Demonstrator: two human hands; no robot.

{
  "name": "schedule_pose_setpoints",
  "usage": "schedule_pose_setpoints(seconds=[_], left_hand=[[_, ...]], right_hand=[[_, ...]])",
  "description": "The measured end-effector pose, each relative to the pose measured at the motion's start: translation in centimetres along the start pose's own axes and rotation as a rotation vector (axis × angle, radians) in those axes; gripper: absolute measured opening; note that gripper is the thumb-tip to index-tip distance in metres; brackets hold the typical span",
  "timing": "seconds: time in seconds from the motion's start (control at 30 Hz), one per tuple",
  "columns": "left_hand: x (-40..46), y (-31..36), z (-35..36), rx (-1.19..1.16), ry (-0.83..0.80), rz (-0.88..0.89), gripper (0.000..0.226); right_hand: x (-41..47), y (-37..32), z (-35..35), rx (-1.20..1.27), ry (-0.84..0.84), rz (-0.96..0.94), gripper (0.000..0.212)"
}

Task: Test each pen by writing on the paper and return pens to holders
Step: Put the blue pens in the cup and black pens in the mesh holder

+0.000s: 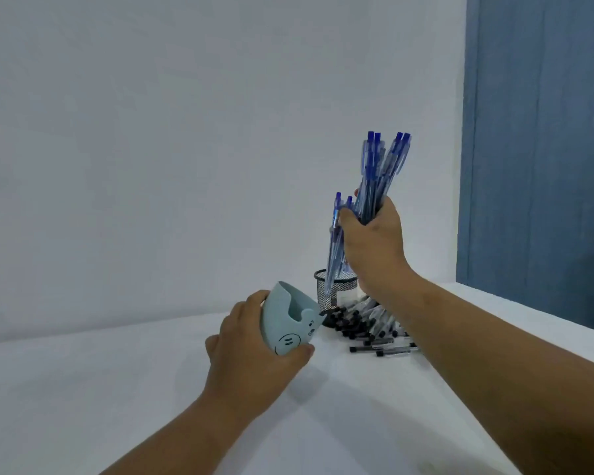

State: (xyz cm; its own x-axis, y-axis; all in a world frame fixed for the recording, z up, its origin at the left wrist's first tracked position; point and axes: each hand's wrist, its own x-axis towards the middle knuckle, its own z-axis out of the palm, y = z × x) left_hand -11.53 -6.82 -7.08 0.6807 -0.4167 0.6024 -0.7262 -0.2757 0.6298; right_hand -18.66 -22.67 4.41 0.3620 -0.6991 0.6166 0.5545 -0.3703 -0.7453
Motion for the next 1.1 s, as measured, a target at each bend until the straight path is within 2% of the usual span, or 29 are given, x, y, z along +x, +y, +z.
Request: schedule_pose_setpoints(seconds=[0.27, 0.4, 0.57, 0.83, 1.1], left_hand=[[0.6, -0.4, 0.0, -0.093, 0.072, -0.062, 0.074], [0.9, -0.6, -0.1, -0.084, 0.114, -0.070, 0.077], [1.0, -0.9, -0.5, 0.067, 0.120, -0.008, 0.074], [0.9, -1.0, 0.1, 0.034, 0.166, 0.031, 0.083], [1.1, -1.5, 0.5, -0.057, 0.153, 0.065, 0.084]], right_hand=[[-3.3, 1.9, 4.2, -0.002, -0.046, 0.073, 0.017], [-4.6, 3.1, 4.7, 0.102, -0.018, 0.256, 0.019], [-5.0, 3.2, 4.8, 0.211, -0.032, 0.428, 0.020], [-6.9, 4.4, 4.5, 0.182, -0.138, 0.477, 0.023], [-7.1, 4.5, 4.0, 0.209, -0.240, 0.412, 0.033]])
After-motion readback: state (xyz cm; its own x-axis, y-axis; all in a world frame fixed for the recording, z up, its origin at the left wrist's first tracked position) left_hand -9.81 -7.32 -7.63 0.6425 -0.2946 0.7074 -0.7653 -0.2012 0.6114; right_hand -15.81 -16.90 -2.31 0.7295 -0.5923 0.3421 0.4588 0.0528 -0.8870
